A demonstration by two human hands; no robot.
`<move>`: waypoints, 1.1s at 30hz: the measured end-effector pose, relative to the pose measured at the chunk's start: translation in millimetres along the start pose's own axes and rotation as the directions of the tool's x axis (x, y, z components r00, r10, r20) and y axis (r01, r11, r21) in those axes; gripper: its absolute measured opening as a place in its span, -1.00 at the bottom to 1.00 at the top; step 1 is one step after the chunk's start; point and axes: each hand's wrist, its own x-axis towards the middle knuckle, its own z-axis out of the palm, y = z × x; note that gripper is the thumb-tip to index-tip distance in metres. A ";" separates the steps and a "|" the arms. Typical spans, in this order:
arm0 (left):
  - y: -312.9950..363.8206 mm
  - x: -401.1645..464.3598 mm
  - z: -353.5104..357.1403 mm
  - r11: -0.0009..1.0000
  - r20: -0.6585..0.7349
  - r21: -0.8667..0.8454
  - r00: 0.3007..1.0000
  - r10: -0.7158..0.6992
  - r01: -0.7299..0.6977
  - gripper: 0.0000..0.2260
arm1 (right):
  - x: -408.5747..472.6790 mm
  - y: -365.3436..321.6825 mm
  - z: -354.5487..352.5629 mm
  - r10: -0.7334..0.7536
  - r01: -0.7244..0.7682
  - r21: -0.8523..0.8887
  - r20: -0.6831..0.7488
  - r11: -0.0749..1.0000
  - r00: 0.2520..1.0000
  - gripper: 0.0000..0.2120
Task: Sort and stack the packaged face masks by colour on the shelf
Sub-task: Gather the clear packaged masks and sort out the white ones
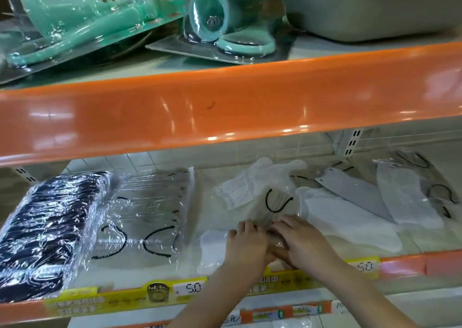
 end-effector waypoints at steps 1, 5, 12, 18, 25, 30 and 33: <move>-0.4 0.9 6.8 1.000 -0.081 0.005 0.997 0.012 -0.011 -0.50 | 0.3 -3.0 -0.6 0.002 -0.002 -0.012 -0.028 1.000 1.000 -0.67; -2.8 -2.2 8.2 0.994 -0.229 -0.112 0.973 -0.016 -0.010 -0.70 | 2.0 -7.6 -2.1 0.021 -0.022 -0.006 -0.099 1.000 0.995 -0.73; -33.7 -9.3 -10.3 0.942 -0.441 -0.316 0.897 -0.043 -0.110 -0.78 | 7.2 0.5 -11.7 0.004 0.005 0.052 -0.155 0.999 0.988 -0.74; -69.7 -23.3 -28.5 0.984 -0.546 -0.155 0.838 -0.013 -0.086 -0.78 | 18.6 -7.5 -15.8 0.028 0.008 0.111 -0.326 0.994 0.945 -0.87; -92.5 -43.5 -44.0 0.995 -0.578 -0.047 0.815 0.045 -0.089 -0.91 | 39.0 -71.7 -6.2 0.021 0.034 0.146 -0.357 0.989 0.934 -0.84; -130.3 -63.5 -48.0 0.998 -0.684 -0.060 0.730 -0.019 -0.030 -0.91 | 58.3 -116.3 3.4 -0.075 0.131 0.122 -0.381 0.984 0.922 -0.88; -164.6 -81.4 -43.3 0.998 -0.722 -0.053 0.691 -0.011 -0.039 -0.87 | 70.3 -135.1 13.6 -0.121 0.164 0.111 -0.321 0.980 0.939 -0.64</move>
